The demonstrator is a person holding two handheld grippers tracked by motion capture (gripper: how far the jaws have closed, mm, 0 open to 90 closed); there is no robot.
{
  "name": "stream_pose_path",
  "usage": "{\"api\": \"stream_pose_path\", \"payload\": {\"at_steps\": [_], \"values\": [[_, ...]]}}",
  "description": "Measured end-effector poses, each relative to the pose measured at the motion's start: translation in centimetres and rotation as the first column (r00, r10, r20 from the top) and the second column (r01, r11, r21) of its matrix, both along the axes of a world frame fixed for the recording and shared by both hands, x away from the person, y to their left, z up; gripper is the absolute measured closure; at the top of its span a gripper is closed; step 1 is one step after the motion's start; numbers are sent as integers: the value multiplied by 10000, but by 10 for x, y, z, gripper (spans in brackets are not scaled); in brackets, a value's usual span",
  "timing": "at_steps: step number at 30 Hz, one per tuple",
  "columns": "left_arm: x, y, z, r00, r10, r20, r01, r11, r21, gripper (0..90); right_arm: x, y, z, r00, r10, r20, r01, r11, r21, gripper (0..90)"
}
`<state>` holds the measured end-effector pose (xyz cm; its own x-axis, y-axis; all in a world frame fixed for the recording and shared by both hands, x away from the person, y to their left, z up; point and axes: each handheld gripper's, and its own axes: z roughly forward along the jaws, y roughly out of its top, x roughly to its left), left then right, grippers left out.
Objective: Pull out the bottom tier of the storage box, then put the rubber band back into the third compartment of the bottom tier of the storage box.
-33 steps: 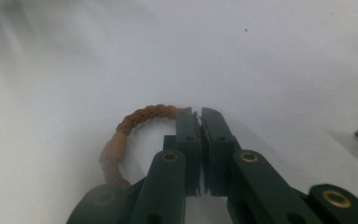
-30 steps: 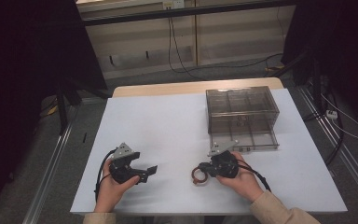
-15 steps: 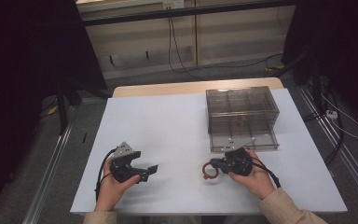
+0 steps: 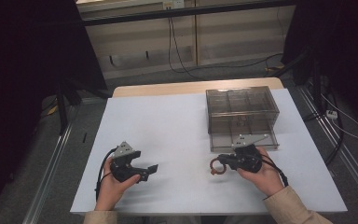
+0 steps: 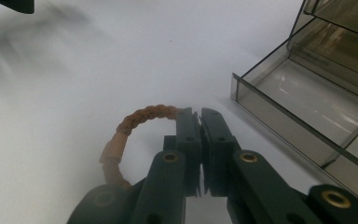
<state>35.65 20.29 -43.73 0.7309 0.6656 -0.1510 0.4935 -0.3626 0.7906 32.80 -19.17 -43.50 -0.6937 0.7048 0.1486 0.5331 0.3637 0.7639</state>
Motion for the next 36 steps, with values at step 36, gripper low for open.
{"api": "stream_pose_path", "payload": {"at_steps": [36], "values": [[-2, 2, 1, 10000, -62, 38, 62, 9999, 82, 74, 5, -28, 13, 9979, -631, 135, 628, 9978, 195, 876]]}}
